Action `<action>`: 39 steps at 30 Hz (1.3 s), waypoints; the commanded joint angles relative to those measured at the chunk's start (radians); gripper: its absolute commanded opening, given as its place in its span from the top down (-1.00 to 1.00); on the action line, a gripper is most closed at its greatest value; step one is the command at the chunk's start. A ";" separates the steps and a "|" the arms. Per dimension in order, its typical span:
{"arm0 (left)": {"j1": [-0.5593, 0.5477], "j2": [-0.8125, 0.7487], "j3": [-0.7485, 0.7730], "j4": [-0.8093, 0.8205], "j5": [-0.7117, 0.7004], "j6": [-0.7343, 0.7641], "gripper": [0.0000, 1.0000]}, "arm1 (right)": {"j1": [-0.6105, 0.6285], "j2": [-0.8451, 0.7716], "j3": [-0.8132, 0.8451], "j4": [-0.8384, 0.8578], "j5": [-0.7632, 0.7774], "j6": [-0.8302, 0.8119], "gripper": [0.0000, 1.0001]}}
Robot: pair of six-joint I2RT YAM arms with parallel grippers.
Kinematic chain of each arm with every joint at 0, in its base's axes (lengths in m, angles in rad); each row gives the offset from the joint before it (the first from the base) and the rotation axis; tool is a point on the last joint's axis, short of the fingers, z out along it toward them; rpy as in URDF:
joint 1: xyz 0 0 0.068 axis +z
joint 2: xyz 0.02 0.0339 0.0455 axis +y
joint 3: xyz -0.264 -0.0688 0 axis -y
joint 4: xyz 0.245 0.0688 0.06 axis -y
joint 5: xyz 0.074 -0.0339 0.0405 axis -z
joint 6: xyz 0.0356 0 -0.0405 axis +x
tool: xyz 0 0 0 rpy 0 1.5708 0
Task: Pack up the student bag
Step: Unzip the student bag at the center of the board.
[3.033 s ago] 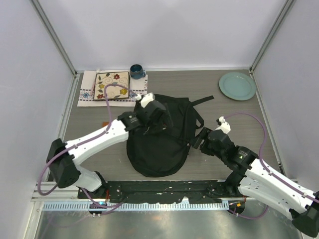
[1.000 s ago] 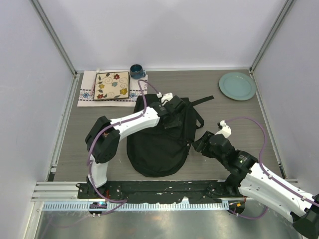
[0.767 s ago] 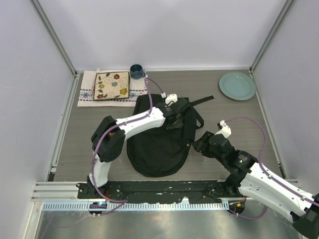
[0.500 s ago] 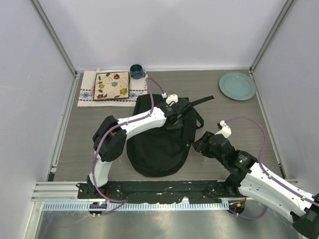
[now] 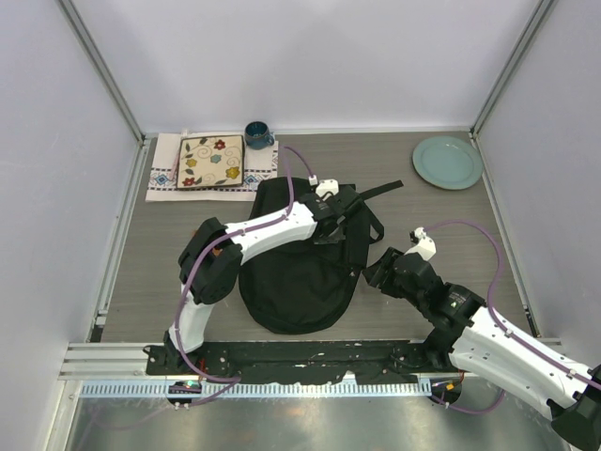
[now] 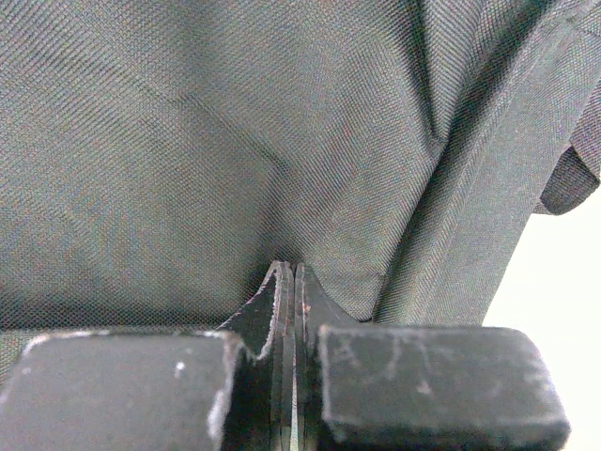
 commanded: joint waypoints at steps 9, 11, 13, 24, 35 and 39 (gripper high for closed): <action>0.007 -0.139 -0.106 0.030 -0.028 0.025 1.00 | -0.011 0.124 0.091 0.250 -0.165 -0.061 0.00; 0.007 -0.171 -0.120 0.038 -0.031 0.029 1.00 | -0.019 0.153 0.098 0.304 -0.187 -0.065 0.06; 0.008 -0.196 -0.134 0.044 -0.031 0.029 1.00 | -0.033 0.190 0.107 0.347 -0.219 -0.070 0.08; 0.008 -0.244 -0.165 0.073 -0.024 0.035 1.00 | -0.097 0.350 0.113 0.447 -0.291 -0.071 0.02; 0.010 -0.270 -0.171 0.081 -0.021 0.045 1.00 | -0.191 0.498 0.085 0.611 -0.461 -0.078 -0.03; 0.011 -0.267 -0.169 0.082 -0.019 0.045 1.00 | -0.195 0.544 0.078 0.620 -0.446 -0.068 -0.04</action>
